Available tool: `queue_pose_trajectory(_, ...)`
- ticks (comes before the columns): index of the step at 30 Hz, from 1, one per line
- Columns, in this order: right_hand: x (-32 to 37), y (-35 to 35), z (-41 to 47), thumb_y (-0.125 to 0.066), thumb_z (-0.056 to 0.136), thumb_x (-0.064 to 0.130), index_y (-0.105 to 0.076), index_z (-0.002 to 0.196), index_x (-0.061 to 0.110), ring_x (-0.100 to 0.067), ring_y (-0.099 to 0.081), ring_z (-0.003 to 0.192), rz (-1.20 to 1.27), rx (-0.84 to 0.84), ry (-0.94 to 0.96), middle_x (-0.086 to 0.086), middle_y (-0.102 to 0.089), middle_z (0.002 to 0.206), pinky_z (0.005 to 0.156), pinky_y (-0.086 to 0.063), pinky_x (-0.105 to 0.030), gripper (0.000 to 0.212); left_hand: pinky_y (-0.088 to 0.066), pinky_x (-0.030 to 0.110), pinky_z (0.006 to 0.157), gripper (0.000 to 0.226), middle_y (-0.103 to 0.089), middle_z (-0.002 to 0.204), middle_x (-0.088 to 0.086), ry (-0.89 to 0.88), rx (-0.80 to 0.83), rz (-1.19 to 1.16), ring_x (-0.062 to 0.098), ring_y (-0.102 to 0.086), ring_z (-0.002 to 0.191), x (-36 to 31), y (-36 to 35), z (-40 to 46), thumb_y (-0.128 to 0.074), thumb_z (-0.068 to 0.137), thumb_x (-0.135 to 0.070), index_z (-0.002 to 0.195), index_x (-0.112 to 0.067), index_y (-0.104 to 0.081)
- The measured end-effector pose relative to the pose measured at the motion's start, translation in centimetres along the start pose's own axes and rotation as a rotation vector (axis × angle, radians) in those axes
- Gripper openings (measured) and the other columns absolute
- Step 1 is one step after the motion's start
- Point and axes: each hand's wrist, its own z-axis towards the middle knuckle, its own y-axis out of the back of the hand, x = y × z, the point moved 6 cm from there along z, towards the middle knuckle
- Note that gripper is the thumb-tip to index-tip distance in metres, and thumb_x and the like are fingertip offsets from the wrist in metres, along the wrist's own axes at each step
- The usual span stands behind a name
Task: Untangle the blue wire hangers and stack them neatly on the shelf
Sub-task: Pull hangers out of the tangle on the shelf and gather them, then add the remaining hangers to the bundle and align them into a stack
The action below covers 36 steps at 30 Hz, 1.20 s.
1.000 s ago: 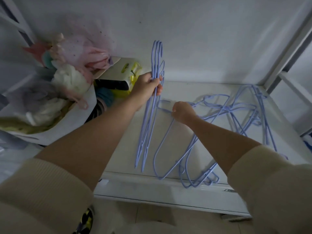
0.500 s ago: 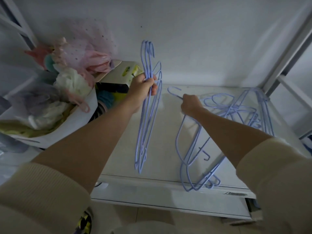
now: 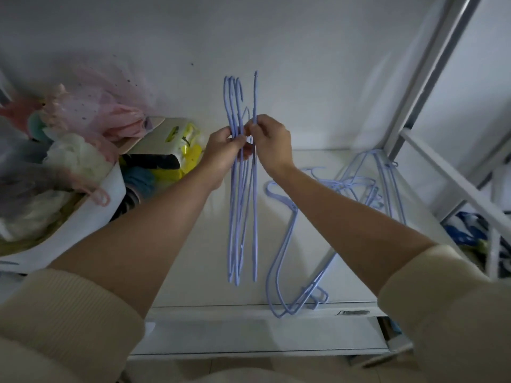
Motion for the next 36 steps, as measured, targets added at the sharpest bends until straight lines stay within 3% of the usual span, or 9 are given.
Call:
queue_pose_trajectory(2,-0.3,0.1,-0.2,-0.047,0.089,0.008,-0.064,0.076,0.003,-0.028,-0.065,0.058,0.072,-0.013,-0.045,-0.012,-0.065,0.067,0.056,-0.057,-0.034,0.022,-0.055,0.03,0.069,0.023,-0.065,0.086,0.012,0.003,0.02,0.001,0.017,-0.063,0.069,-0.3,-0.8,0.0,-0.048,0.094,-0.006,0.111,-0.008,-0.062)
queue_pose_trajectory(5,-0.8,0.8,-0.5,-0.049,0.089,0.01,-0.066,0.074,0.001,-0.035,-0.065,0.056,0.095,-0.059,-0.092,-0.014,-0.064,0.065,0.055,-0.058,-0.042,0.023,-0.053,0.022,0.055,0.03,-0.065,0.085,0.014,0.017,0.029,0.021,0.014,-0.062,0.06,-0.4,-2.0,0.0,-0.051,0.09,-0.002,0.117,-0.005,-0.063)
queue_pose_trajectory(9,-1.6,2.1,-0.8,-0.051,0.087,0.012,-0.065,0.069,0.006,-0.036,-0.063,0.061,0.109,-0.079,-0.147,-0.013,-0.061,0.065,0.061,-0.058,-0.049,0.023,-0.057,0.027,0.058,0.029,-0.064,0.087,0.016,0.035,0.033,-0.013,0.022,-0.064,0.066,-0.5,-3.6,-0.4,-0.052,0.087,0.005,0.112,-0.004,-0.064)
queue_pose_trajectory(14,-3.0,5.5,-0.7,-0.053,0.086,0.015,-0.074,0.088,0.004,-0.019,-0.063,0.074,0.089,-0.034,-0.169,-0.012,-0.073,0.085,0.077,-0.056,-0.037,0.024,-0.06,0.025,0.062,0.014,-0.065,0.075,0.013,0.036,0.052,-0.042,0.012,-0.067,0.053,-0.6,-5.4,-0.8,-0.06,0.085,0.003,0.093,-0.008,-0.066)
queue_pose_trajectory(16,-5.0,7.9,-0.5,-0.054,0.088,0.015,-0.073,0.1,0.006,-0.019,-0.065,0.088,-0.007,-0.072,-0.23,-0.009,-0.074,0.099,0.08,-0.049,-0.027,0.024,-0.06,0.024,0.063,0.01,-0.066,0.069,0.011,0.056,0.054,-0.034,0.012,-0.068,0.053,-0.4,-5.7,-0.9,-0.06,0.086,0.001,0.087,-0.008,-0.065)
queue_pose_trajectory(18,-8.0,10.7,-0.3,-0.056,0.086,0.015,-0.072,0.104,0.009,-0.025,-0.066,0.102,-0.191,-0.1,-0.317,-0.011,-0.074,0.107,0.084,-0.047,-0.027,0.025,-0.06,0.024,0.063,0.012,-0.068,0.067,0.007,0.066,0.065,-0.028,0.011,-0.069,0.054,0.0,-5.8,-0.9,-0.06,0.087,-0.001,0.085,-0.011,-0.065)
queue_pose_trajectory(23,-15.2,14.5,-2.8,-0.055,0.083,0.009,-0.071,0.106,0.009,-0.031,-0.063,0.112,-0.517,0.082,-0.53,-0.016,-0.07,0.115,0.092,-0.048,-0.03,0.028,-0.059,0.025,0.068,0.014,-0.069,0.072,0.008,0.094,0.098,0.004,0.011,-0.07,0.058,1.2,-6.2,-1.0,-0.06,0.088,-0.003,0.084,-0.015,-0.066)
queue_pose_trajectory(28,-18.2,15.0,-4.0,-0.052,0.086,0.01,-0.061,0.119,0.004,-0.039,-0.056,0.119,-0.669,0.229,-0.576,-0.021,-0.06,0.126,0.099,-0.048,-0.04,0.034,-0.059,0.022,0.064,0.012,-0.069,0.077,0.011,0.109,0.103,0.015,0.01,-0.071,0.059,1.3,-6.6,-0.9,-0.06,0.088,-0.003,0.088,-0.014,-0.065)
queue_pose_trajectory(36,-19.6,15.5,-4.5,-0.046,0.089,0.013,-0.04,0.137,0.017,-0.039,-0.052,0.123,-0.761,0.334,-0.61,-0.02,-0.053,0.132,0.104,-0.04,-0.056,0.048,-0.057,0.017,0.059,0.016,-0.067,0.077,0.012,0.104,0.112,0.03,0.007,-0.069,0.055,1.1,-7.7,-1.0,-0.058,0.089,-0.001,0.105,-0.002,-0.063)
